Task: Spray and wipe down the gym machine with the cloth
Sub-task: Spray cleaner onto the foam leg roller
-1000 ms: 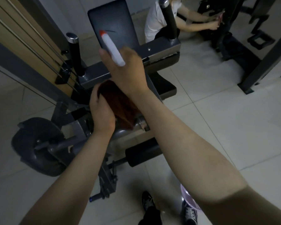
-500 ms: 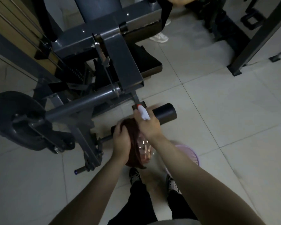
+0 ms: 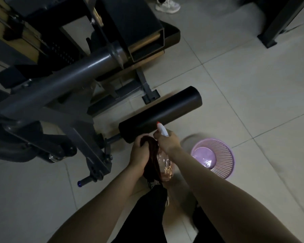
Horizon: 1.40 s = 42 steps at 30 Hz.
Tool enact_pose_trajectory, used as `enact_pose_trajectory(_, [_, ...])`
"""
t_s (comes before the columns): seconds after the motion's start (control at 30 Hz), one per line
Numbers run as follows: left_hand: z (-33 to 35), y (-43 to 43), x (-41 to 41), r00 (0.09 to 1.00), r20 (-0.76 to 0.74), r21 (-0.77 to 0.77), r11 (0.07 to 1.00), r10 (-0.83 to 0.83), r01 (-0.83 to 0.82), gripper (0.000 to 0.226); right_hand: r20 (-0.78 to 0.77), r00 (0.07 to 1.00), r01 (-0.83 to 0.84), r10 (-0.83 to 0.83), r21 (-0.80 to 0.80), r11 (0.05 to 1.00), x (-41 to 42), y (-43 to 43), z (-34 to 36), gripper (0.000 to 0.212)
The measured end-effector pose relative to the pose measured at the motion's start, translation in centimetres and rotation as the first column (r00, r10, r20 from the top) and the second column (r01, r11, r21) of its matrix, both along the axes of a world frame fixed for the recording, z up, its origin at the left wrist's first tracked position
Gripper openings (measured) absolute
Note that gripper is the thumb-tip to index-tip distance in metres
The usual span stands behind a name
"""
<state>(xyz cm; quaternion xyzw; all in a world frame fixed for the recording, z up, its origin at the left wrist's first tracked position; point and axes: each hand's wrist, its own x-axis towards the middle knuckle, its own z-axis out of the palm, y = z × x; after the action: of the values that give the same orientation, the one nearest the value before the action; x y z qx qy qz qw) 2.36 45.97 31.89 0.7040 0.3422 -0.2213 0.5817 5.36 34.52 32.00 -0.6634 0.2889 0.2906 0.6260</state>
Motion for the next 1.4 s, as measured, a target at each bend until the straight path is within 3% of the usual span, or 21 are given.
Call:
enact_pose_trajectory(0.17, [-8.8, 0.5, 1.4, 0.997, 0.076, 0.092, 0.996, 0.0, -0.007, 0.038, 0.075, 0.994, -0.077, 0.077, 0.005, 0.997, 1.6, -0.3, -8.4, 0.037])
enact_pose_trajectory(0.3, [-15.5, 0.3, 2.3, 0.977, 0.191, 0.25, 0.967, -0.097, 0.047, 0.048, 0.124, 0.991, -0.043, 0.039, 0.024, 0.999, 2.7, -1.5, -14.7, 0.008])
enact_pose_trajectory(0.47, [-23.6, 0.4, 4.7, 0.875, 0.33, 0.58, 0.807, -0.354, 0.108, 0.068, 0.208, 0.977, -0.061, 0.055, 0.023, 0.998, 3.9, -2.1, -23.5, 0.032])
enact_pose_trajectory(0.7, [-31.2, 0.5, 5.6, 0.81, 0.284, 0.804, 0.587, -0.513, 0.09, 0.077, 0.301, 0.953, -0.068, 0.041, 0.081, 0.994, 4.9, -1.1, -32.7, 0.026])
enact_pose_trajectory(0.9, [-33.3, -0.5, 6.1, 0.81, 0.322, 0.818, 0.575, -0.489, 0.022, 0.077, 0.308, 0.945, 0.045, -0.111, 0.215, 0.976, 3.6, -0.5, -34.9, 0.03])
enact_pose_trajectory(1.07, [-34.8, -0.3, 5.5, 0.777, 0.346, 0.86, 0.508, -0.526, -0.039, 0.072, 0.538, 0.843, -0.085, 0.014, 0.106, 0.991, 3.7, -0.2, -34.7, 0.017])
enact_pose_trajectory(1.27, [-35.2, -2.1, 4.5, 0.785, 0.337, 0.882, 0.465, -0.521, -0.07, 0.049, 0.593, 0.802, -0.042, 0.074, -0.068, 0.997, 4.7, -2.7, -35.5, 0.027])
enact_pose_trajectory(1.37, [-33.9, -1.6, 6.0, 0.78, 0.396, 0.867, 0.477, -0.484, -0.144, 0.051, 0.542, 0.84, 0.007, 0.007, -0.024, 1.0, 5.1, -4.9, -34.9, 0.013])
enact_pose_trajectory(1.4, [-33.6, -1.3, 6.6, 0.77, 0.407, 0.869, 0.469, -0.492, -0.16, 0.055, 0.531, 0.848, 0.001, 0.006, -0.012, 1.0, 5.0, -5.5, -35.1, 0.017])
